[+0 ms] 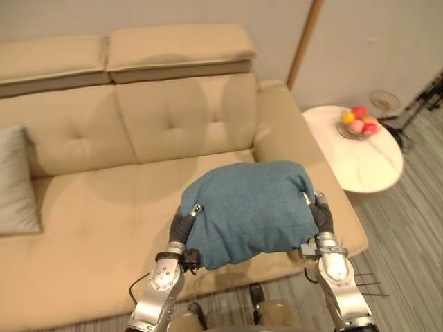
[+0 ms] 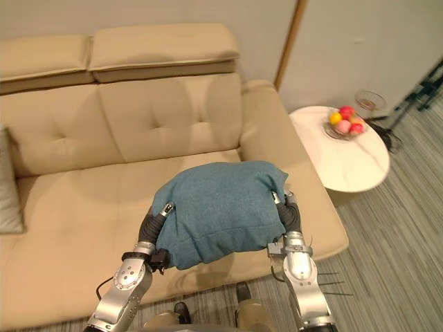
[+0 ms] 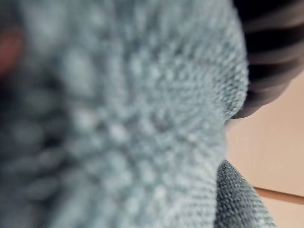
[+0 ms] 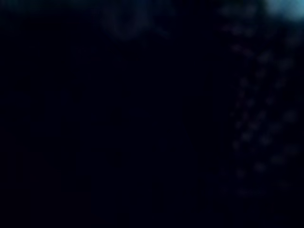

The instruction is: Pick up cushions and gather them together orderly.

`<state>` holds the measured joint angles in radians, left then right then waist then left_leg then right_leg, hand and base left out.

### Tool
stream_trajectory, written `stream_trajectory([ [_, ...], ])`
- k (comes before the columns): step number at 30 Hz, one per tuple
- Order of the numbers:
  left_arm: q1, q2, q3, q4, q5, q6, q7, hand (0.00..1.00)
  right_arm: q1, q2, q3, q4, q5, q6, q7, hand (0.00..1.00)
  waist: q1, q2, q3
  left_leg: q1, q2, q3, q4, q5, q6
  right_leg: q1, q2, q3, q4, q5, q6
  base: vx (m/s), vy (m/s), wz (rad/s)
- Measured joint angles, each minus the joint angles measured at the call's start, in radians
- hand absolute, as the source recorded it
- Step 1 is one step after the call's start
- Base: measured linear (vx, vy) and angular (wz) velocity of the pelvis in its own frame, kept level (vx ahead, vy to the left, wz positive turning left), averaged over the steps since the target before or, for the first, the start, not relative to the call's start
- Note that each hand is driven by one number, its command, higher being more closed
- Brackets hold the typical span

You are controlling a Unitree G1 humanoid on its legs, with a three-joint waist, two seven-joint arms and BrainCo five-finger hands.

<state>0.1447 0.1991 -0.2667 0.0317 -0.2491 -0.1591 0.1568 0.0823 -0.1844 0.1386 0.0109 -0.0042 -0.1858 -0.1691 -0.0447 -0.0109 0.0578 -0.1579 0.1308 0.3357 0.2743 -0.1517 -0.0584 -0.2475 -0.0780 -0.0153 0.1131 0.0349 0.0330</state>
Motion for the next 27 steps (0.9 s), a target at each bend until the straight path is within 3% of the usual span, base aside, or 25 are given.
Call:
stream_trajectory([
  [8,-0.024,0.011,0.005,0.029,0.085,-0.001,0.024,1.00,-0.066,-0.025,0.027,0.105,-0.007,0.001,0.001,1.00,0.001,0.008,0.000,0.053,-0.016,-0.022,-0.118,0.026,-0.003,0.029,0.012,-0.013,-0.070,0.036,-0.007,0.02,-0.013,-0.06],
  [13,-0.202,0.012,0.067,0.105,0.105,0.000,0.104,1.00,-0.311,-0.020,0.039,0.233,-0.007,0.020,-0.013,1.00,0.007,0.014,0.038,-0.050,-0.048,-0.034,-0.163,0.077,0.015,-0.055,-0.007,-0.012,-0.159,0.135,-0.008,-0.16,-0.017,0.03],
  [18,-0.602,0.090,0.160,0.185,0.128,0.001,0.233,1.00,-0.727,-0.017,0.014,0.384,-0.008,0.042,-0.122,1.00,0.037,0.016,0.160,-0.185,-0.069,-0.050,-0.162,0.137,0.021,-0.160,-0.027,-0.013,-0.207,0.225,-0.006,-0.19,-0.012,0.12],
  [24,-1.158,0.198,0.188,0.372,0.146,-0.001,0.358,1.00,-1.220,-0.017,-0.116,0.538,-0.006,0.042,-0.254,1.00,0.055,0.016,0.272,-0.283,-0.072,-0.112,-0.169,0.201,0.013,-0.230,-0.026,-0.065,-0.206,0.258,-0.021,-0.12,-0.044,0.29],
  [27,-1.320,0.208,0.236,0.419,0.158,-0.004,0.394,1.00,-1.391,-0.018,-0.136,0.583,-0.014,0.040,-0.304,1.00,0.057,0.015,0.304,-0.315,-0.076,-0.124,-0.170,0.214,0.017,-0.257,-0.027,-0.070,-0.207,0.266,-0.018,-0.06,0.010,0.15],
])
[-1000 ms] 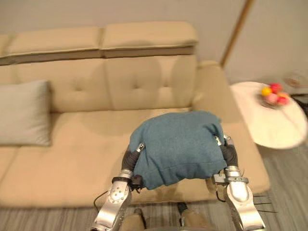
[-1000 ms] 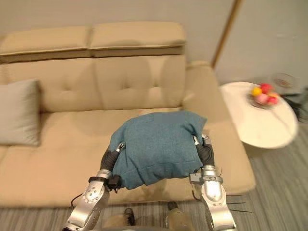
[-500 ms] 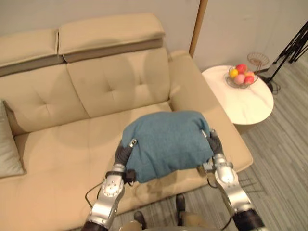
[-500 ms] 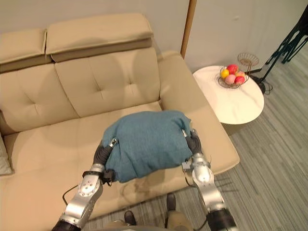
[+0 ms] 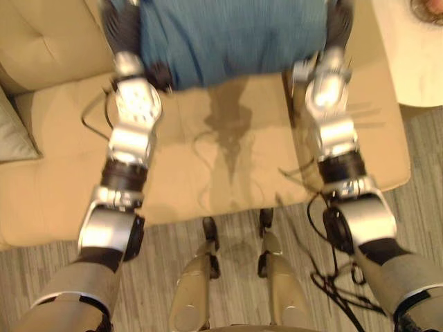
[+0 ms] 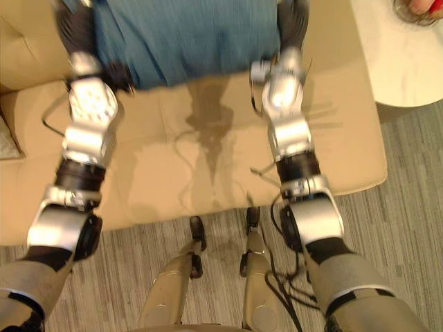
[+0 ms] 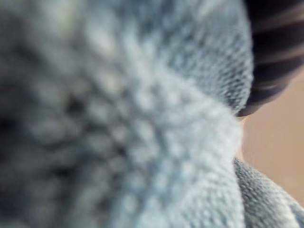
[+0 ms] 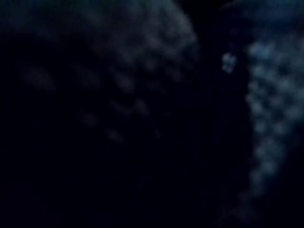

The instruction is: Pick up cushions and gather them together orderly.

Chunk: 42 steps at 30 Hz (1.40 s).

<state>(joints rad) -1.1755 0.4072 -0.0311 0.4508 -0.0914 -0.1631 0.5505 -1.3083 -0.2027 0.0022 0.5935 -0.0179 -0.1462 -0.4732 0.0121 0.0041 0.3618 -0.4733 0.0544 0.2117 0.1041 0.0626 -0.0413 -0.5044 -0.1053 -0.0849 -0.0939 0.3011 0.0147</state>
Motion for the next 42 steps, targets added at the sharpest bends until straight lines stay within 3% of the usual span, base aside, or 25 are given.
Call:
stream_trajectory([
  [1,-0.082,0.001,0.015,0.040,0.012,-0.001,0.021,1.00,-0.073,-0.001,-0.006,0.033,-0.024,-0.003,-0.027,1.00,0.000,0.001,0.012,-0.015,-0.003,-0.010,-0.002,0.004,0.002,-0.009,-0.002,-0.003,-0.003,0.004,0.003,-0.04,0.021,0.15],
  [2,-0.127,0.001,0.021,0.064,0.017,-0.001,0.028,0.00,-0.110,-0.003,-0.015,0.053,-0.030,-0.004,-0.038,0.00,0.000,0.001,0.022,-0.019,-0.004,-0.015,-0.003,0.006,0.003,-0.011,-0.003,-0.005,-0.004,0.005,0.004,-0.05,0.033,0.22],
  [5,-0.270,0.002,0.026,0.183,0.022,-0.011,0.063,0.00,-0.236,-0.026,-0.039,0.184,-0.033,-0.004,-0.073,0.00,0.000,0.002,0.033,-0.043,-0.009,-0.040,-0.049,0.038,0.004,-0.044,-0.006,-0.021,-0.004,0.012,0.013,-0.03,0.020,0.25],
  [10,-0.446,0.012,0.001,0.429,-0.001,-0.016,0.061,0.00,-0.357,-0.087,-0.040,0.406,-0.020,0.009,-0.055,0.00,0.001,0.001,0.070,-0.094,-0.025,-0.079,-0.135,0.106,0.008,-0.114,-0.009,-0.025,-0.004,0.030,0.022,-0.05,0.053,0.25],
  [15,-0.407,0.007,-0.007,0.521,-0.015,-0.019,-0.011,0.00,-0.314,-0.123,-0.008,0.446,0.015,0.026,0.012,0.00,0.000,0.001,0.110,-0.161,-0.029,-0.093,-0.160,0.131,0.014,-0.180,-0.020,-0.025,-0.004,0.038,0.029,-0.02,0.068,0.13],
  [21,-0.152,-0.070,0.056,0.542,-0.017,0.006,-0.090,0.00,-0.120,-0.104,0.138,0.436,0.015,0.069,0.069,0.00,-0.006,0.001,0.111,-0.182,-0.022,-0.069,-0.162,0.131,0.013,-0.209,-0.015,0.010,-0.004,0.039,0.030,0.00,0.073,-0.04],
  [28,0.028,-0.090,0.178,0.481,-0.016,-0.013,-0.093,0.00,0.020,-0.053,0.133,0.244,0.016,0.064,0.070,0.00,-0.026,-0.001,0.110,-0.175,-0.001,-0.011,-0.150,0.119,-0.001,-0.229,0.000,0.086,0.003,0.039,0.030,-0.05,0.020,-0.21],
  [34,0.062,-0.085,0.236,0.461,-0.023,-0.017,-0.094,0.00,0.057,-0.042,0.110,0.172,0.016,0.055,0.084,0.00,-0.025,-0.001,0.110,-0.177,0.036,0.014,-0.151,0.124,-0.022,-0.242,0.036,0.122,0.003,0.024,0.043,-0.08,-0.061,-0.15],
  [40,0.346,-0.070,0.207,0.116,-0.056,-0.022,-0.116,0.00,0.342,-0.122,0.101,-0.235,0.011,0.038,0.089,0.00,-0.021,-0.001,0.110,-0.115,0.070,0.012,-0.153,0.130,-0.045,-0.177,0.069,0.107,0.001,0.025,0.040,-0.04,-0.057,-0.05],
  [42,0.494,-0.068,0.189,-0.019,-0.056,-0.045,-0.128,0.00,0.524,-0.151,0.090,-0.389,0.007,0.027,0.110,0.00,-0.015,-0.001,0.108,-0.058,0.075,0.009,-0.126,0.105,-0.054,-0.105,0.070,0.107,0.002,0.007,0.017,-0.01,-0.013,0.04],
])
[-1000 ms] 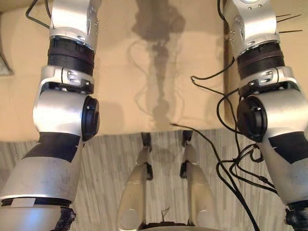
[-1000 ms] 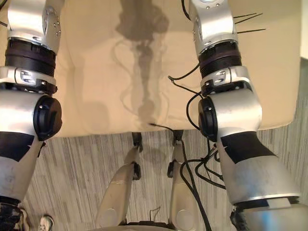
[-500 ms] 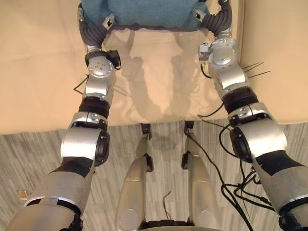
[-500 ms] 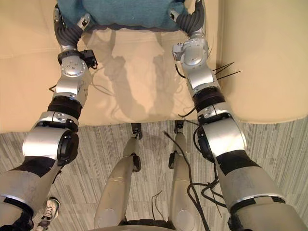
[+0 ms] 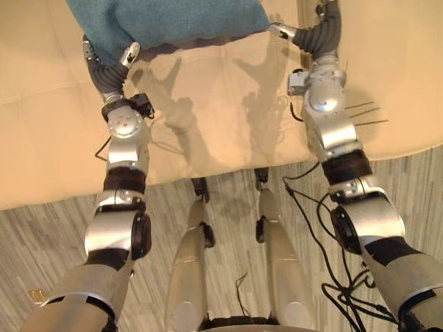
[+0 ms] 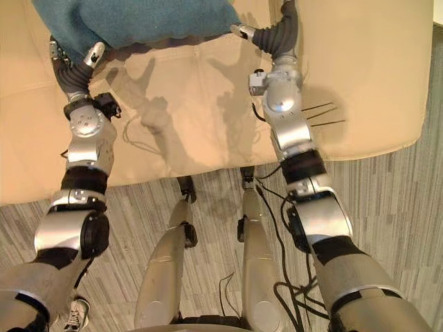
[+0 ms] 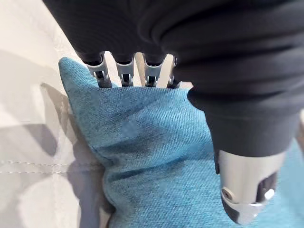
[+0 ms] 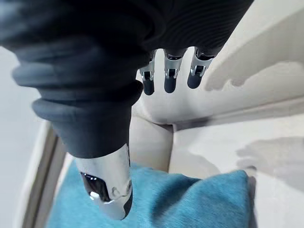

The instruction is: Pick up cushions and gather them together orderly.

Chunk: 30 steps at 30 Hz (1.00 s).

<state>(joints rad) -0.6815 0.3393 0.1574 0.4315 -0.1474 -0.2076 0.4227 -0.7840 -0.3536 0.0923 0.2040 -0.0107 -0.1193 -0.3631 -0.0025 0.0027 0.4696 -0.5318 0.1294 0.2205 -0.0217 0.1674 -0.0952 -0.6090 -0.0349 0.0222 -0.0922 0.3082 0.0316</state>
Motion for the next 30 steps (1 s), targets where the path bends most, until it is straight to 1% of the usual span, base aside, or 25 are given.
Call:
stream_trajectory([
  [1,0.071,0.001,0.001,-0.058,0.000,-0.011,-0.010,0.00,0.085,-0.012,-0.001,-0.059,-0.001,-0.016,0.017,0.00,0.007,0.000,-0.002,0.020,0.003,0.000,0.018,-0.015,0.000,0.028,0.001,0.000,0.001,-0.008,-0.008,0.00,0.000,0.00],
  [2,0.169,0.000,0.003,-0.126,0.000,-0.029,-0.014,0.00,0.207,-0.022,-0.003,-0.123,-0.005,-0.033,0.044,0.00,0.017,-0.001,-0.023,0.033,0.007,0.001,0.046,-0.039,-0.001,0.052,0.002,0.000,0.002,-0.018,-0.012,0.01,-0.010,-0.06],
  [3,0.273,-0.002,0.003,-0.170,0.001,-0.041,-0.028,0.00,0.325,-0.021,0.006,-0.161,-0.019,-0.037,0.077,0.00,0.019,0.000,-0.059,0.042,0.009,0.002,0.063,-0.057,0.000,0.069,0.003,0.000,0.002,-0.036,-0.010,0.02,-0.012,-0.07],
  [4,0.322,-0.005,0.001,-0.184,0.002,-0.042,-0.037,0.00,0.383,-0.018,0.007,-0.168,-0.030,-0.040,0.097,0.00,0.020,0.000,-0.078,0.048,0.010,0.002,0.065,-0.064,0.002,0.076,0.003,0.000,0.002,-0.042,-0.010,0.03,-0.013,-0.02],
  [6,0.487,-0.037,-0.002,-0.234,0.002,-0.042,-0.065,0.00,0.580,-0.008,0.003,-0.185,-0.039,-0.046,0.150,0.00,0.020,0.000,-0.115,0.099,0.011,0.002,0.063,-0.077,0.002,0.125,0.005,-0.007,0.007,-0.065,-0.008,0.04,-0.009,0.00],
  [7,0.572,-0.064,-0.012,-0.242,0.002,-0.042,-0.095,0.00,0.691,-0.005,0.001,-0.185,-0.039,-0.051,0.187,0.00,0.021,0.002,-0.141,0.129,0.010,0.002,0.064,-0.090,-0.002,0.152,0.005,-0.008,0.011,-0.077,-0.007,0.04,0.000,-0.02],
  [8,0.610,-0.074,-0.023,-0.242,0.002,-0.042,-0.105,0.00,0.742,-0.003,0.001,-0.184,-0.039,-0.051,0.201,0.00,0.021,0.001,-0.153,0.144,0.009,0.002,0.065,-0.093,0.000,0.167,0.005,-0.009,0.012,-0.084,-0.006,0.08,0.008,-0.04],
  [10,0.744,-0.108,-0.074,-0.218,0.006,-0.041,-0.164,0.00,0.909,0.031,-0.017,-0.142,-0.040,-0.066,0.264,0.00,0.018,0.000,-0.203,0.202,0.006,0.004,0.071,-0.116,0.001,0.223,0.005,-0.008,0.023,-0.108,-0.004,0.09,0.014,-0.05],
  [11,0.764,-0.114,-0.087,-0.195,0.011,-0.041,-0.180,0.00,0.935,0.044,-0.024,-0.114,-0.040,-0.070,0.277,0.00,0.017,0.000,-0.219,0.216,0.006,0.003,0.073,-0.121,0.002,0.236,0.005,-0.009,0.023,-0.112,-0.002,0.10,0.011,-0.02],
  [13,0.796,-0.145,-0.114,-0.036,0.050,-0.037,-0.237,0.00,0.981,0.095,-0.053,0.084,-0.042,-0.072,0.312,0.00,0.011,0.000,-0.274,0.273,0.001,0.002,0.072,-0.133,0.002,0.292,0.002,-0.009,0.025,-0.128,0.006,0.09,0.008,-0.02],
  [14,0.796,-0.152,-0.115,0.006,0.057,-0.036,-0.249,0.00,0.982,0.104,-0.060,0.136,-0.043,-0.071,0.320,0.00,0.010,0.000,-0.282,0.287,0.000,0.001,0.072,-0.140,0.003,0.304,0.001,-0.009,0.025,-0.131,0.007,0.05,0.011,-0.03],
  [16,0.798,-0.178,-0.110,0.193,0.087,-0.029,-0.289,0.00,0.975,0.132,-0.089,0.331,-0.077,-0.070,0.341,0.00,-0.004,0.001,-0.308,0.337,-0.009,0.000,0.068,-0.158,0.008,0.353,-0.003,-0.008,0.022,-0.143,0.008,0.00,0.000,0.00],
  [17,0.801,-0.182,-0.107,0.228,0.095,-0.022,-0.295,0.00,0.975,0.135,-0.093,0.361,-0.085,-0.069,0.341,0.00,-0.010,0.001,-0.313,0.344,-0.011,0.000,0.066,-0.158,0.009,0.360,-0.003,-0.008,0.021,-0.145,0.008,0.00,0.000,0.00],
  [18,0.802,-0.183,-0.102,0.308,0.105,-0.008,-0.313,0.00,0.975,0.142,-0.103,0.419,-0.117,-0.069,0.342,0.00,-0.015,0.000,-0.321,0.369,-0.016,0.000,0.058,-0.159,0.010,0.379,-0.006,-0.005,0.021,-0.149,0.013,0.01,0.011,-0.05],
  [19,0.804,-0.185,-0.095,0.349,0.119,0.002,-0.318,0.00,0.976,0.149,-0.119,0.451,-0.129,-0.068,0.342,0.00,-0.016,-0.001,-0.327,0.385,-0.019,0.002,0.053,-0.163,0.010,0.391,-0.007,-0.001,0.021,-0.151,0.015,0.01,0.025,-0.11],
  [20,0.812,-0.191,-0.072,0.392,0.128,0.009,-0.328,0.00,0.974,0.154,-0.141,0.492,-0.149,-0.066,0.340,0.00,-0.023,-0.002,-0.329,0.414,-0.022,0.004,0.051,-0.169,0.010,0.416,-0.009,0.006,0.020,-0.154,0.017,0.01,0.040,-0.13],
  [22,0.839,-0.198,-0.040,0.441,0.143,0.019,-0.336,0.00,0.975,0.153,-0.187,0.564,-0.159,-0.065,0.339,0.00,-0.037,0.001,-0.354,0.453,-0.027,0.007,0.043,-0.178,0.008,0.449,-0.014,0.008,0.019,-0.161,0.021,0.02,0.051,-0.08],
  [24,0.857,-0.193,-0.025,0.468,0.154,0.030,-0.337,0.00,0.981,0.149,-0.231,0.622,-0.165,-0.048,0.332,0.00,-0.038,0.000,-0.380,0.496,-0.032,0.017,0.027,-0.181,0.007,0.479,-0.017,0.015,0.018,-0.168,0.026,0.04,0.040,-0.09],
  [26,0.859,-0.191,-0.023,0.485,0.162,0.030,-0.341,0.00,0.986,0.149,-0.247,0.650,-0.180,-0.042,0.322,0.00,-0.038,-0.001,-0.392,0.515,-0.034,0.023,0.021,-0.184,0.007,0.488,-0.018,0.019,0.019,-0.172,0.028,0.00,0.030,-0.10],
  [27,0.858,-0.189,-0.023,0.495,0.165,0.030,-0.352,0.00,0.987,0.150,-0.250,0.657,-0.189,-0.030,0.322,0.00,-0.038,-0.003,-0.401,0.518,-0.035,0.030,0.021,-0.185,0.007,0.486,-0.018,0.027,0.019,-0.172,0.028,0.00,0.025,-0.15],
  [29,0.852,-0.188,-0.018,0.507,0.172,0.030,-0.357,0.00,0.983,0.150,-0.251,0.665,-0.188,-0.029,0.322,0.00,-0.039,-0.006,-0.399,0.520,-0.036,0.046,0.021,-0.186,0.007,0.476,-0.017,0.042,0.020,-0.172,0.028,0.00,0.013,-0.31],
  [30,0.843,-0.184,-0.017,0.507,0.179,0.030,-0.356,0.00,0.972,0.152,-0.250,0.678,-0.188,-0.025,0.322,0.00,-0.036,-0.012,-0.395,0.513,-0.034,0.066,0.025,-0.187,0.008,0.458,-0.015,0.058,0.028,-0.171,0.028,-0.02,0.007,-0.42],
])
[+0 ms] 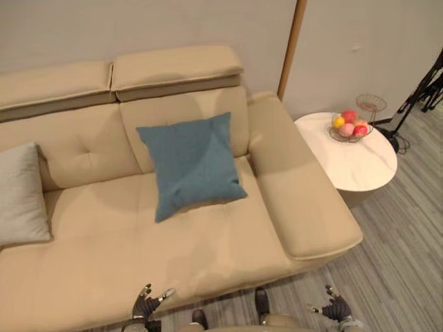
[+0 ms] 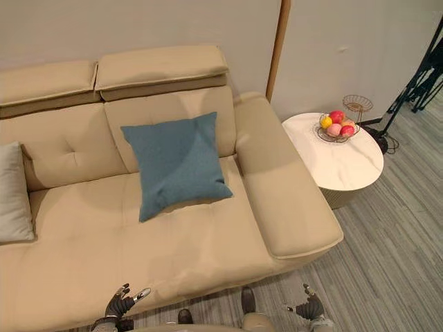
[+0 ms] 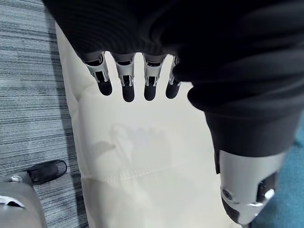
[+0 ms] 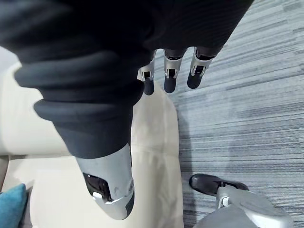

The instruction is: Pick up cushions and gather them together orderly.

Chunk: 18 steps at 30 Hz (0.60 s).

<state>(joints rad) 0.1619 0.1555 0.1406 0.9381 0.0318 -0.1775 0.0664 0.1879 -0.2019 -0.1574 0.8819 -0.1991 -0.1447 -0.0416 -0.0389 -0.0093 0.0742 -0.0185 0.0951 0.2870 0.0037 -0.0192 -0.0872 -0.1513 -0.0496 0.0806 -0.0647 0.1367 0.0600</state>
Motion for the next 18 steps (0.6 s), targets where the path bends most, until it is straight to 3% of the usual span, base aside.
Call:
stream_trajectory([
  [3,-0.034,0.028,0.000,-0.009,0.000,0.001,0.002,0.00,-0.029,0.019,0.016,-0.007,0.001,0.001,-0.004,0.00,-0.001,-0.024,0.011,-0.097,0.016,0.038,0.109,-0.015,0.021,-0.089,0.002,0.021,0.066,0.033,0.028,-0.03,0.001,-0.44],
  [4,-0.059,0.030,0.004,-0.046,-0.001,0.006,0.004,0.00,-0.047,0.028,0.024,-0.008,0.001,0.001,-0.003,0.00,0.021,-0.009,0.023,-0.150,0.073,0.071,0.146,-0.017,0.039,-0.135,0.023,0.043,0.090,0.059,0.109,-0.09,-0.004,-0.52],
  [5,-0.070,0.023,0.007,-0.055,-0.001,0.005,0.004,0.00,-0.064,0.031,0.028,-0.006,0.001,0.001,-0.003,0.00,0.024,0.005,0.033,-0.156,0.091,0.067,0.153,-0.019,0.039,-0.163,0.038,0.038,0.182,0.015,0.094,-0.10,0.004,-0.33],
  [6,-0.097,0.021,-0.001,-0.074,-0.002,0.004,0.006,0.00,-0.064,0.040,0.040,-0.008,0.002,0.002,-0.003,0.00,0.021,0.014,0.053,-0.156,0.110,0.051,0.168,-0.017,0.036,-0.223,0.040,-0.002,0.493,-0.136,0.009,-0.05,-0.058,0.32],
  [7,-0.102,0.023,-0.016,-0.112,-0.002,0.002,0.008,0.00,-0.043,0.054,0.053,-0.009,0.003,0.002,-0.002,0.00,0.022,0.007,0.061,-0.156,0.106,0.021,0.196,-0.014,0.034,-0.215,0.001,-0.011,0.713,-0.230,0.034,-0.04,-0.090,0.56],
  [8,-0.100,0.022,-0.021,-0.126,-0.003,0.001,0.009,0.00,-0.033,0.063,0.057,-0.011,0.004,0.002,-0.004,0.00,0.025,-0.003,0.060,-0.165,0.103,0.009,0.218,-0.014,0.034,-0.192,-0.022,-0.003,0.775,-0.264,0.050,-0.05,-0.199,0.66],
  [10,-0.104,0.014,-0.024,-0.157,-0.003,0.001,0.021,0.00,-0.032,0.067,0.083,-0.069,0.004,0.002,-0.002,0.00,0.032,-0.045,0.063,-0.235,0.103,-0.021,0.294,-0.007,0.023,-0.117,-0.046,0.001,0.721,-0.390,0.086,-0.15,-0.279,0.58],
  [11,-0.109,0.006,-0.023,-0.159,-0.005,0.001,0.024,0.00,-0.042,0.065,0.082,-0.084,0.005,0.001,-0.003,0.00,0.037,-0.047,0.061,-0.255,0.113,-0.030,0.295,0.001,0.009,-0.112,-0.039,-0.008,0.681,-0.410,0.074,-0.22,-0.286,0.27],
  [12,-0.117,-0.018,-0.027,-0.160,-0.013,0.004,0.024,0.00,-0.053,0.063,0.078,-0.108,0.007,-0.002,-0.009,0.00,0.059,-0.024,0.060,-0.291,0.139,-0.036,0.275,0.027,-0.022,-0.098,-0.016,-0.038,0.584,-0.431,0.043,-0.21,-0.207,0.04],
  [13,-0.123,-0.043,-0.032,-0.160,-0.022,0.006,0.025,0.00,-0.072,0.056,0.079,-0.121,0.015,-0.005,-0.020,0.00,0.066,0.010,0.079,-0.313,0.168,-0.055,0.253,0.056,-0.032,-0.090,0.017,-0.069,0.526,-0.424,-0.009,-0.32,-0.231,0.16],
  [14,-0.118,-0.057,-0.044,-0.161,-0.023,0.008,0.023,0.00,-0.078,0.057,0.080,-0.123,0.024,-0.004,-0.021,0.00,0.058,0.038,0.096,-0.312,0.191,-0.062,0.219,0.081,-0.039,-0.086,0.041,-0.105,0.508,-0.402,-0.029,-0.33,-0.223,0.48],
  [16,-0.099,-0.059,-0.068,-0.161,-0.024,0.013,0.022,0.00,-0.059,0.066,0.081,-0.123,0.036,0.001,-0.021,0.00,0.053,0.050,0.102,-0.280,0.221,-0.017,0.158,0.083,-0.040,-0.077,0.053,-0.145,0.515,-0.385,-0.053,-0.27,-0.219,0.55],
  [17,-0.083,-0.062,-0.069,-0.162,-0.024,0.015,0.022,0.00,-0.045,0.061,0.078,-0.123,0.041,0.001,-0.023,0.00,0.053,0.041,0.106,-0.263,0.230,0.015,0.131,0.073,-0.059,-0.078,0.048,-0.167,0.505,-0.373,-0.072,-0.21,-0.174,0.34],
  [18,-0.074,-0.061,-0.068,-0.166,-0.024,0.015,0.022,0.00,-0.045,0.063,0.077,-0.123,0.041,0.001,-0.025,0.00,0.055,0.048,0.102,-0.264,0.230,0.019,0.176,0.072,-0.057,-0.078,0.042,-0.171,0.492,-0.357,-0.092,-0.21,-0.158,0.25],
])
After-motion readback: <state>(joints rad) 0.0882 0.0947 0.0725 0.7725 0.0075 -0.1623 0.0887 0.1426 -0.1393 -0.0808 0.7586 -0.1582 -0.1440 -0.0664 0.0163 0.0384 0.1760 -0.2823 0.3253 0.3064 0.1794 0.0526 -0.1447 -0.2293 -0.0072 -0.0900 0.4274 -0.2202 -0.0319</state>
